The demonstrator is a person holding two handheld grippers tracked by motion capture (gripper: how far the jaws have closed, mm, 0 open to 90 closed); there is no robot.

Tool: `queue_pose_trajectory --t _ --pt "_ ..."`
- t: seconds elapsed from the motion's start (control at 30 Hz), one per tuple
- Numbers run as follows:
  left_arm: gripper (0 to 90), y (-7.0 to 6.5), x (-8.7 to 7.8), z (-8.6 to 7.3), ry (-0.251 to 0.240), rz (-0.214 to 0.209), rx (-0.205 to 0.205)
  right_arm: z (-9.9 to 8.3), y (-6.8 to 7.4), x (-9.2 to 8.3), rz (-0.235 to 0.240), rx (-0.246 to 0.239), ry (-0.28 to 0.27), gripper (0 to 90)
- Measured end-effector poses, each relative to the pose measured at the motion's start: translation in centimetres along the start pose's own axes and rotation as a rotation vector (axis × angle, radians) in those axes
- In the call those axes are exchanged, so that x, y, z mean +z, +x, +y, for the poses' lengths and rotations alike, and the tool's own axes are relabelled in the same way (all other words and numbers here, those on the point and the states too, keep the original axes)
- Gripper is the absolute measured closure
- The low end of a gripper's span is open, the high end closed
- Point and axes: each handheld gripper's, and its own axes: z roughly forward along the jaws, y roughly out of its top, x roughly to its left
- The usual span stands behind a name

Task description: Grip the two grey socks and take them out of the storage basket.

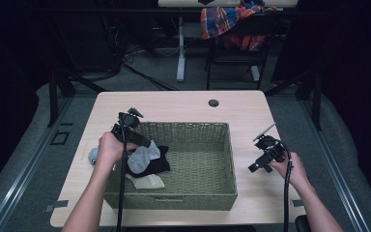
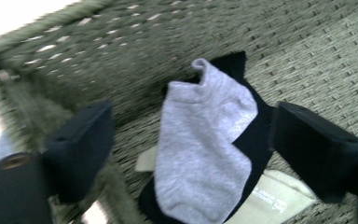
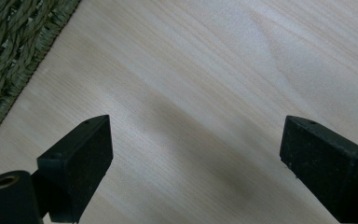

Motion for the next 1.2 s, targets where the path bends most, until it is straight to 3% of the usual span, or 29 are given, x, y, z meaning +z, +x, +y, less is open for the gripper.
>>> queue_pose_trajectory --t 0.07,0.17,0.3,0.37,0.43,0.5,0.57,0.6,0.63,0.7,0.73,0.83,0.93,1.2 --pt "22.8 -0.3 0.7 0.2 0.017 -0.004 0.005 0.0 0.0 -0.1 0.000 -0.010 0.010 9.1" --pt "25.3 -0.5 1.4 0.2 0.035 -0.014 0.006 0.2 -0.2 -0.3 -0.005 -0.036 0.040 9.1" --pt "36.7 -0.9 2.4 0.3 0.074 -0.013 0.011 0.1 -0.2 -0.3 -0.003 -0.033 0.037 9.1" --pt "42.9 -0.9 2.6 0.3 0.090 -0.006 0.014 0.1 -0.1 -0.2 -0.002 -0.028 0.030 9.1" --pt "45.8 -0.9 3.1 0.3 0.111 0.004 0.011 -0.1 0.1 0.2 0.004 0.022 -0.033 9.1" --pt "50.9 -0.9 3.7 0.2 0.130 -0.001 0.008 0.2 -0.2 -0.3 -0.007 -0.044 0.048 9.1" --pt "53.2 -0.9 4.0 0.2 0.143 -0.003 0.012 0.2 -0.3 -0.3 -0.007 -0.046 0.050 9.1" --pt "59.8 -0.9 4.3 0.1 0.149 -0.011 0.018 0.0 0.0 0.0 0.000 -0.004 0.003 9.1" --pt "63.9 -0.9 4.4 0.1 0.153 -0.012 0.024 0.4 -0.4 -0.6 -0.015 -0.081 0.090 9.1" --pt "68.3 -0.9 4.5 0.0 0.156 -0.015 0.031 0.4 -0.4 -0.6 -0.015 -0.079 0.088 9.1" --pt "77.7 -0.9 4.4 0.0 0.161 -0.020 0.042 0.0 -0.1 -0.1 0.000 -0.009 0.008 9.1" --pt "81.9 -0.9 4.1 -0.1 0.152 -0.022 0.052 0.1 -0.2 -0.3 -0.005 -0.034 0.036 9.1" --pt "83.9 -1.0 3.3 0.0 0.132 -0.024 0.059 0.1 -0.2 -0.3 -0.010 -0.035 0.031 9.1" --pt "85.0 -0.8 -0.1 0.1 0.059 -0.032 0.087 0.1 -0.1 -0.2 -0.004 -0.027 0.030 9.1"
